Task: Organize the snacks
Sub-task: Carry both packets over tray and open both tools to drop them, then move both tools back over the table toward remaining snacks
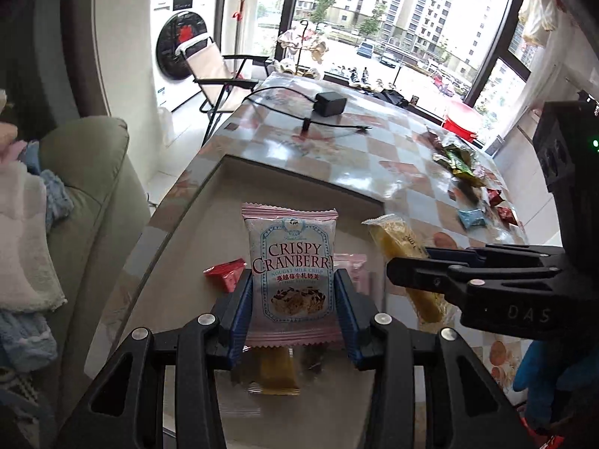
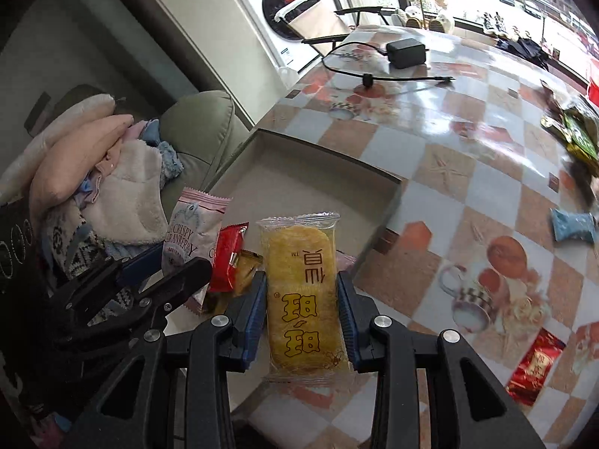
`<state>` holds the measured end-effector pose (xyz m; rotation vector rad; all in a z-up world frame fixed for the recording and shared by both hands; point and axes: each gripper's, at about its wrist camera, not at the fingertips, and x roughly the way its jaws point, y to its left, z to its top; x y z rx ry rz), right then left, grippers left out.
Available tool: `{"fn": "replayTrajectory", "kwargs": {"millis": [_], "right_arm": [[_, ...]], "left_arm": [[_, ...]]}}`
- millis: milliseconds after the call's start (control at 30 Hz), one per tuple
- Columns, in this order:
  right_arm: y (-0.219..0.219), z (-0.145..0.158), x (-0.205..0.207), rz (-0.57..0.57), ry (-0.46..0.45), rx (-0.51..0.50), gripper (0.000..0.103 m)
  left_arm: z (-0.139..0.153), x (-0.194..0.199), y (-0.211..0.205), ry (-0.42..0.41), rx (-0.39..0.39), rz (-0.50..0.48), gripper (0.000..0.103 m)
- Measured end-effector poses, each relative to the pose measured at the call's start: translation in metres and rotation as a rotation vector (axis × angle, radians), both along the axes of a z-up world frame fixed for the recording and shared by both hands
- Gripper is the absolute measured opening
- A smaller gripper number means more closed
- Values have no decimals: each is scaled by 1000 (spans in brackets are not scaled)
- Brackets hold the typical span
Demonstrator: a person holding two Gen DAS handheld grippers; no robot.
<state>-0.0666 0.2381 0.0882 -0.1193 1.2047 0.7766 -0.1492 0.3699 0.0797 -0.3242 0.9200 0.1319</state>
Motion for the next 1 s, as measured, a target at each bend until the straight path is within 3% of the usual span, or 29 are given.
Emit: {"fn": "replayTrajectory", "kwargs": {"millis": [200,267,300,333,367,400,500,767,1000], "right_arm": [[41,-26,13,17,32,-40,38],[46,-34,17,15,47,-46,39],[48,-38,20,15,66,-51,44],[49,-42,22,12,88,-58,65],[49,-45,24,4,100,-63,87],[45,-46,25,-9,95,-64,92],[27,-39,26,-46,44,-67,92],[-96,-26,38,-345,-47,-47,92],[-242,-45,34,-691,5,-28,92]], "left_arm": [[-39,-1,20,64,-49,37,46],[-47,-3,21,86,-61,49,53],[-50,-2,20,91,-72,52,66],[-52,-3,20,90,-81,58,77],[-51,-5,18,80,-85,63,79],[-49,-6,16,64,-84,63,79],[-37,-7,3,27,-52,52,80],[6,4,-77,-123,-22,-116,84],[-8,24,-154,-59,-4,-266,84]]}}
